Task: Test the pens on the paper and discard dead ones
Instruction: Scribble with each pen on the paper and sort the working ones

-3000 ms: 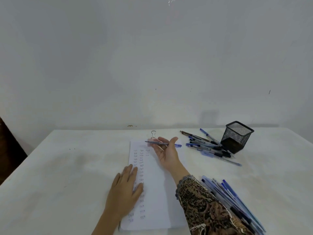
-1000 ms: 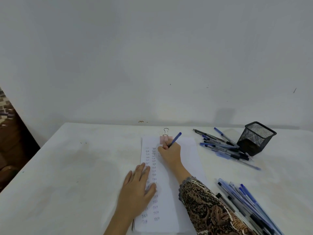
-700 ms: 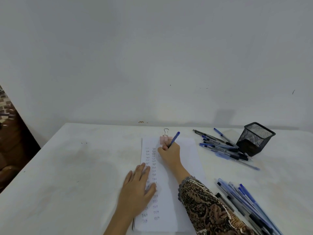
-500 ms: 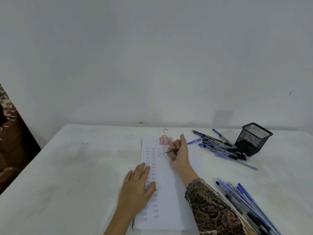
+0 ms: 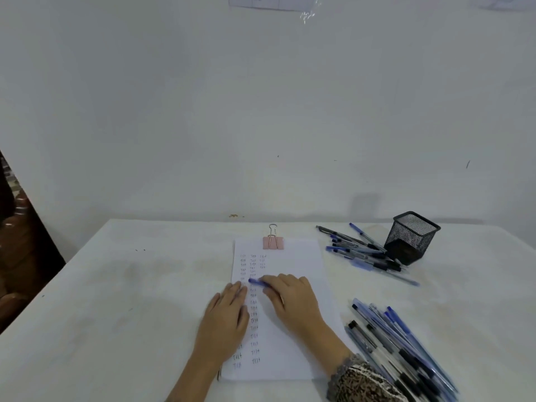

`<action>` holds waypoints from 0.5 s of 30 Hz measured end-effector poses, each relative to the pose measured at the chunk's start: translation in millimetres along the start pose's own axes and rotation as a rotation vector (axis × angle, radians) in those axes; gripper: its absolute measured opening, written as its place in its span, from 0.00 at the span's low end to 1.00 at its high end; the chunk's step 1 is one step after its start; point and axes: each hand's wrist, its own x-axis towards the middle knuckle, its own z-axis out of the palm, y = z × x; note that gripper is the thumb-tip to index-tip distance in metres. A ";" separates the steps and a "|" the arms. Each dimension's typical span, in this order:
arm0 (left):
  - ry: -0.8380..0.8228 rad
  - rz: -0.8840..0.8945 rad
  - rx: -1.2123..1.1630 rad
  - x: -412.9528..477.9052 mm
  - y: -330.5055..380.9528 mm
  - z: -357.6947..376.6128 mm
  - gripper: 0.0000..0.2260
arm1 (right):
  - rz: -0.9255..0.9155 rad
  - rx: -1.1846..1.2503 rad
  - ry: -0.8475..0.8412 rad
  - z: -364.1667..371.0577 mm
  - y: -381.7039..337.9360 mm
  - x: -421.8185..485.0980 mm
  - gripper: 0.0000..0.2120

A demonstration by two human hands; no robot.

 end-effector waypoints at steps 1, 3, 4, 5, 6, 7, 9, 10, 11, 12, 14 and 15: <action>-0.008 -0.005 0.005 -1.5 -0.5 -0.4 0.30 | -0.049 -0.060 0.026 3.4 1.5 -4.2 0.09; 0.006 -0.006 -0.001 -2.9 -2.3 0.1 0.26 | -0.107 -0.090 0.019 5.1 2.1 -10.7 0.08; 0.000 -0.008 -0.023 -3.4 -1.7 -0.3 0.27 | -0.117 -0.092 0.006 1.9 0.0 -13.0 0.08; 0.014 -0.002 -0.033 -3.7 -1.0 -0.3 0.28 | -0.128 -0.106 0.009 -0.2 -1.6 -15.3 0.08; 0.025 0.007 -0.034 -3.5 -1.2 0.0 0.31 | -0.135 -0.123 0.009 -2.2 -3.9 -17.0 0.08; 0.034 0.018 -0.035 -2.8 -2.2 0.6 0.33 | -0.142 -0.135 0.004 -4.0 -5.6 -18.2 0.09; 0.030 0.025 -0.035 -2.2 -2.7 0.4 0.35 | -0.104 -0.142 -0.047 -8.2 -8.0 -22.0 0.09; 0.039 0.024 -0.041 -2.2 -2.7 0.6 0.35 | -0.072 -0.136 -0.063 -10.7 -9.3 -23.8 0.10; 0.052 0.026 -0.048 -2.4 -3.3 1.4 0.35 | -0.031 -0.116 -0.058 -14.6 -10.1 -25.5 0.10; 0.056 0.028 -0.050 -2.5 -3.6 1.5 0.35 | 0.025 -0.084 -0.034 -20.6 -11.2 -26.8 0.11; 0.051 0.035 -0.054 -2.7 -3.4 1.4 0.36 | 0.217 -0.036 0.043 -38.5 -9.8 -28.7 0.14; 0.053 0.037 -0.061 -2.7 -3.2 0.9 0.36 | 0.338 -0.035 0.052 -49.7 -5.4 -30.3 0.15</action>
